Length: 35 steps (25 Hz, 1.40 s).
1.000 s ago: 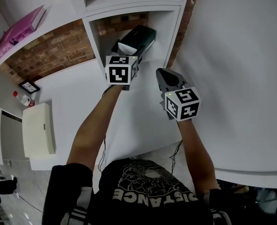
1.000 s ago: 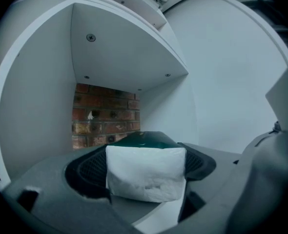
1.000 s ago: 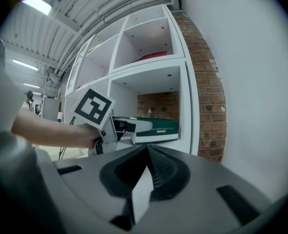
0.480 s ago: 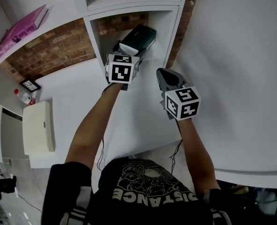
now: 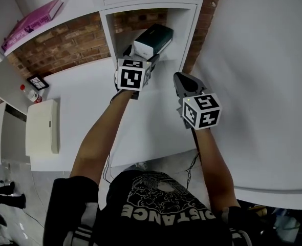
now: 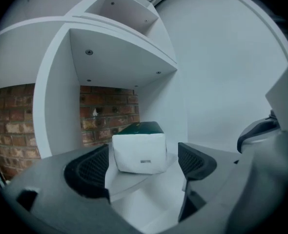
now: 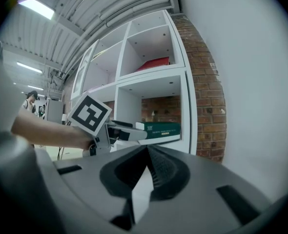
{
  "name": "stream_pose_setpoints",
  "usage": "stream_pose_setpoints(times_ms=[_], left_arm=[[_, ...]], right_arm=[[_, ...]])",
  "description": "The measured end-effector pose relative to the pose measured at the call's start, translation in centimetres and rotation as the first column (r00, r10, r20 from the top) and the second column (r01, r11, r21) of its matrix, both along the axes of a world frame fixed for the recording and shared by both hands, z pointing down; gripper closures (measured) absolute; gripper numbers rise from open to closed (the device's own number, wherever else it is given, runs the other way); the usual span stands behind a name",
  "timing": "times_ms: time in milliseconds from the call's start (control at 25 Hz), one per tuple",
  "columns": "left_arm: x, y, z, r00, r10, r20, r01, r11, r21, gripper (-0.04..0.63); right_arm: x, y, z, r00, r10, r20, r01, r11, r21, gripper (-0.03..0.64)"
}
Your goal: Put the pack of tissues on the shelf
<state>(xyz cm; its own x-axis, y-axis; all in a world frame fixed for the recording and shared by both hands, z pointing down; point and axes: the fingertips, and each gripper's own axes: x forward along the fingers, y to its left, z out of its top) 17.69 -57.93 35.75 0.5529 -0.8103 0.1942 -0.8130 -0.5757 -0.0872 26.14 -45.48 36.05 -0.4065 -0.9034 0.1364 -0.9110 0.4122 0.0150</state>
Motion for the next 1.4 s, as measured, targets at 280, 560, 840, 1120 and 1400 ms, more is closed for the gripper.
stream_pose_setpoints(times_ms=[280, 560, 840, 1120, 1400], left_arm=[[-1.6, 3.7, 0.0, 1.0, -0.015, -0.015, 0.015, 1.0, -0.012, 0.225], [-3.5, 8.2, -0.7, 0.998, -0.056, -0.019, 0.056, 0.998, -0.005, 0.282], [-5.3, 13.4, -1.6, 0.995, -0.082, -0.053, 0.082, 0.997, 0.008, 0.349], [-6.6, 17.5, -1.7, 0.998, -0.067, -0.006, 0.067, 0.997, 0.032, 0.423], [-11.1, 20.6, -2.4, 0.997, -0.073, -0.012, 0.073, 0.995, 0.069, 0.477]], right_arm=[[-0.9, 1.9, -0.3, 0.999, -0.048, 0.016, 0.048, 0.999, 0.005, 0.612], [-1.3, 4.6, -1.3, 0.995, -0.093, 0.039, 0.092, 0.995, 0.027, 0.612], [-0.7, 7.2, -3.1, 0.992, -0.112, 0.057, 0.109, 0.993, 0.051, 0.612], [-2.4, 9.3, -3.4, 0.987, -0.148, 0.056, 0.144, 0.988, 0.058, 0.612], [-5.9, 10.9, -3.8, 0.987, -0.153, 0.054, 0.149, 0.987, 0.063, 0.612]])
